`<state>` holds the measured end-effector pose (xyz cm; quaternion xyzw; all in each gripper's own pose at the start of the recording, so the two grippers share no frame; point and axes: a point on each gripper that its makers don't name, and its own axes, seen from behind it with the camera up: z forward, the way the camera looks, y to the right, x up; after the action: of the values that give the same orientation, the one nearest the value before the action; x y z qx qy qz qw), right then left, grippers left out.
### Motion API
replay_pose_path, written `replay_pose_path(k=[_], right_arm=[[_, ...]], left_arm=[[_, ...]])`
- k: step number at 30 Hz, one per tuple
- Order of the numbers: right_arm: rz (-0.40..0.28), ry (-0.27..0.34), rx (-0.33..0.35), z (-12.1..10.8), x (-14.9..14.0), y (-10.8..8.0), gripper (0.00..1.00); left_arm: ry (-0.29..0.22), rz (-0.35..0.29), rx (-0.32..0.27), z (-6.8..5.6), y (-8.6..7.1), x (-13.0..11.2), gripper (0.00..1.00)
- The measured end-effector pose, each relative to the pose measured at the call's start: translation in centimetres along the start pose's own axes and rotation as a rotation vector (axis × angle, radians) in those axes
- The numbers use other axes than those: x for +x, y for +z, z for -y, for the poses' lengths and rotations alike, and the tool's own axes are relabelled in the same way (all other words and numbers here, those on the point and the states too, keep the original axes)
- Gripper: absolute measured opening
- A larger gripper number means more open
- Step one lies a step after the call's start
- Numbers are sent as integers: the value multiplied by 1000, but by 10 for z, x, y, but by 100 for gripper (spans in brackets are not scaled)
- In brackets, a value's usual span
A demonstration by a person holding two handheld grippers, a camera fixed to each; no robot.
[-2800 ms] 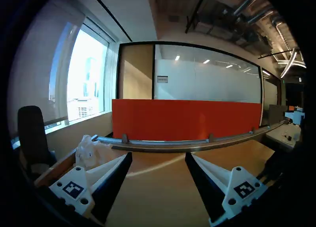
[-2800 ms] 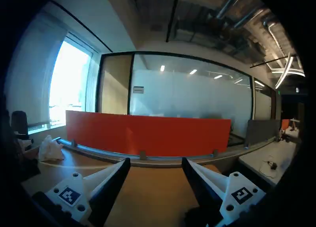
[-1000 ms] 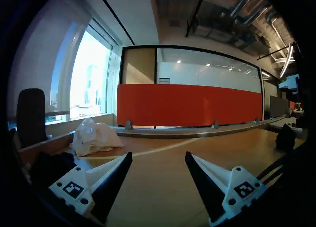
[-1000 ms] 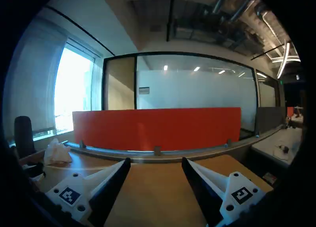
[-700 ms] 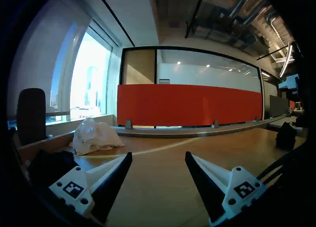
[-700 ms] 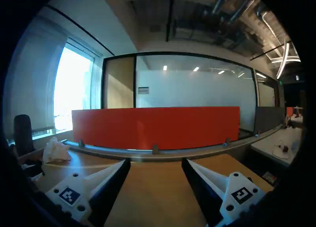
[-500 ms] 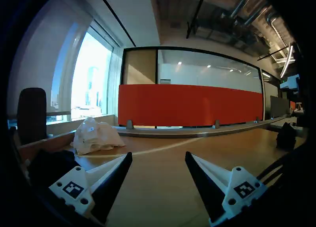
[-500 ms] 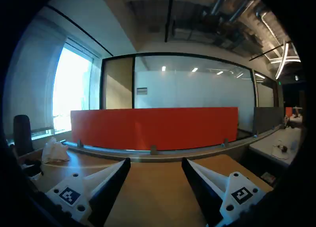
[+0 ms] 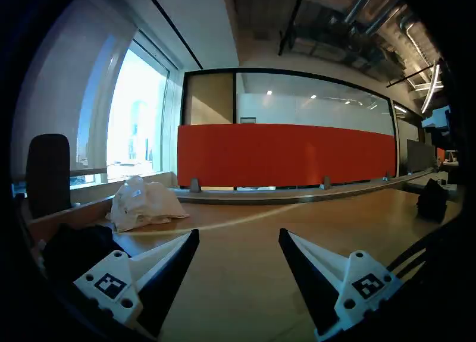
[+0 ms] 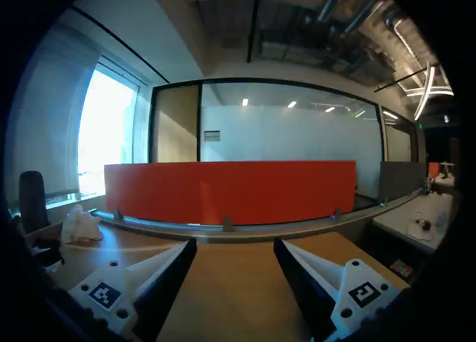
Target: Fold towel
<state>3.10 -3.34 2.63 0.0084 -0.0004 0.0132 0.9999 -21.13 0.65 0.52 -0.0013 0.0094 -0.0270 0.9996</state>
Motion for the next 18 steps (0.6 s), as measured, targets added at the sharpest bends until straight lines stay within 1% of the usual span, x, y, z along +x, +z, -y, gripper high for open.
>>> replay_pose_path(k=[6,12,18], right_arm=[[-12,-5,-4,-5,3,0,100],[-47,-23,-23,-16,7,1,100],[-64,-24,-35,-28,4,3,100]], left_arm=[[3,-1,0,0,0,0,100],[6,0,1,-1,0,0,100],[8,0,1,0,0,-1,100]])
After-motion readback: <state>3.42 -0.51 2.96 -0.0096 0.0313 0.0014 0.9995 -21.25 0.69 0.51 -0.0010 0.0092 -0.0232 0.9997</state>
